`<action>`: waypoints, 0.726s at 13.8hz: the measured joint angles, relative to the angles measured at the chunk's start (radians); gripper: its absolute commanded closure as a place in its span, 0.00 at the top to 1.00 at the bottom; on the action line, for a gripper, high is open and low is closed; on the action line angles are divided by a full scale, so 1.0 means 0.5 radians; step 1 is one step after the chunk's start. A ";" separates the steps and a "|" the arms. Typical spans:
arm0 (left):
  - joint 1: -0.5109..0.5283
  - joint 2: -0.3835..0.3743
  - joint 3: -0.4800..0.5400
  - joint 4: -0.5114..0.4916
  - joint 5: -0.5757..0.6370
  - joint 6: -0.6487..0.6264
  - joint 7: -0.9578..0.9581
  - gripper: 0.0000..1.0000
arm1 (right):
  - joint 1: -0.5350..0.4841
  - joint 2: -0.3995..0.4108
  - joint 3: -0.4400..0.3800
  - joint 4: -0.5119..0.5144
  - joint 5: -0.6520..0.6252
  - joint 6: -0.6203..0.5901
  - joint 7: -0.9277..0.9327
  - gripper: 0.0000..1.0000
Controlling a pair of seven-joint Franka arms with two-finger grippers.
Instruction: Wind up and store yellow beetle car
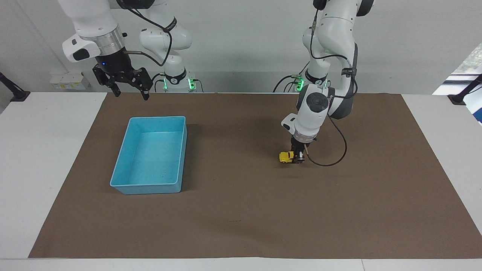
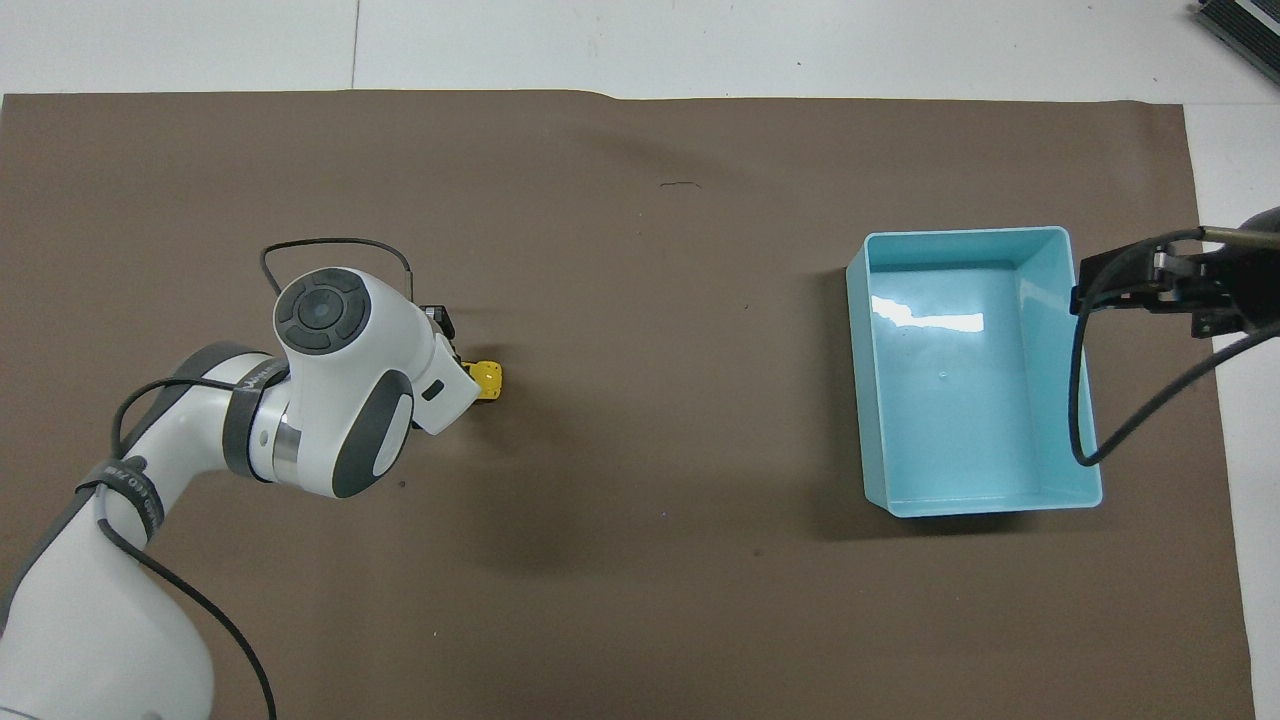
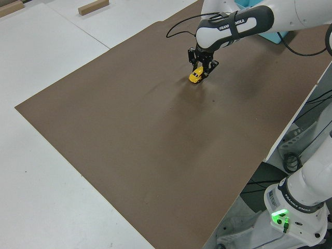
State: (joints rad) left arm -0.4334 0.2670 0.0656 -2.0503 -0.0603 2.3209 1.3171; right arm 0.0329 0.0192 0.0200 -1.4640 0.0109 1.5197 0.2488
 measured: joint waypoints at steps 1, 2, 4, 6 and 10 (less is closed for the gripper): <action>0.029 -0.002 0.001 -0.004 0.000 0.000 0.034 0.00 | 0.000 0.000 0.000 0.000 0.000 0.000 0.000 1.00; 0.057 -0.005 0.000 -0.009 0.000 -0.002 0.072 0.00 | 0.000 0.000 0.000 0.000 0.000 0.000 0.000 1.00; 0.101 -0.012 0.001 -0.017 0.000 -0.003 0.123 0.00 | 0.000 0.000 0.000 0.000 0.000 0.000 0.000 1.00; 0.129 -0.015 0.002 -0.020 0.000 -0.007 0.150 0.00 | 0.000 0.000 0.000 0.000 0.000 0.000 0.000 1.00; 0.146 -0.016 0.002 -0.020 0.000 -0.011 0.156 0.00 | 0.000 0.000 0.000 0.000 0.000 0.000 0.000 1.00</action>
State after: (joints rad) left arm -0.3605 0.2589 0.0664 -2.0602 -0.0603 2.3155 1.3952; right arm 0.0329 0.0192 0.0199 -1.4640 0.0109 1.5197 0.2488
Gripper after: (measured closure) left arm 0.551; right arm 0.000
